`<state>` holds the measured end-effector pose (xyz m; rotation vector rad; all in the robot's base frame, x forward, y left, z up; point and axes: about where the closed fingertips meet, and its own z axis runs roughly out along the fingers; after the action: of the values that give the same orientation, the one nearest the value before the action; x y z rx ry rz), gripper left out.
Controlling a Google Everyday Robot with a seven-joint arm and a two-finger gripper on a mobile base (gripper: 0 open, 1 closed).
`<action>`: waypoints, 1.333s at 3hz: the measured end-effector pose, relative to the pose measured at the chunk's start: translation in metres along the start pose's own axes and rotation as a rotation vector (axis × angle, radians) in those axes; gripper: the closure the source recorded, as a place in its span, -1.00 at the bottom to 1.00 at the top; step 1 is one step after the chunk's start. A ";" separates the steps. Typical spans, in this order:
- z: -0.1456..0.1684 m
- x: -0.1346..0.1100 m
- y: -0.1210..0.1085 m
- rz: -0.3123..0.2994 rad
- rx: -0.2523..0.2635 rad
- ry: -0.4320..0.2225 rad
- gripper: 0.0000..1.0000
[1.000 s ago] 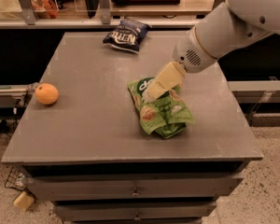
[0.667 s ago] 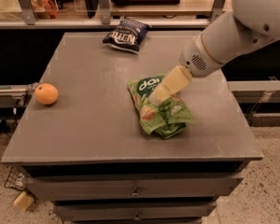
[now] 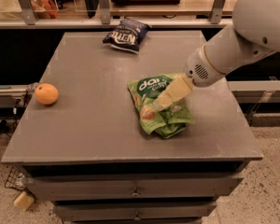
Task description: Move green rice chip bag near orange
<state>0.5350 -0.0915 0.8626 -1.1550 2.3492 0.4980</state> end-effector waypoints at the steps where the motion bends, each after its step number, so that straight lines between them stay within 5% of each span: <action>1: 0.010 0.008 0.002 0.039 -0.021 0.012 -0.09; 3: 0.002 -0.007 0.000 0.047 -0.031 -0.019 0.84; 4: -0.014 -0.044 0.000 0.028 -0.028 -0.086 1.00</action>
Offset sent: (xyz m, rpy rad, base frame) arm -0.0009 -0.0014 -0.0166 0.0360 0.0766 -0.0415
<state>0.5548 -0.0703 0.8990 -1.0918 2.2946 0.5804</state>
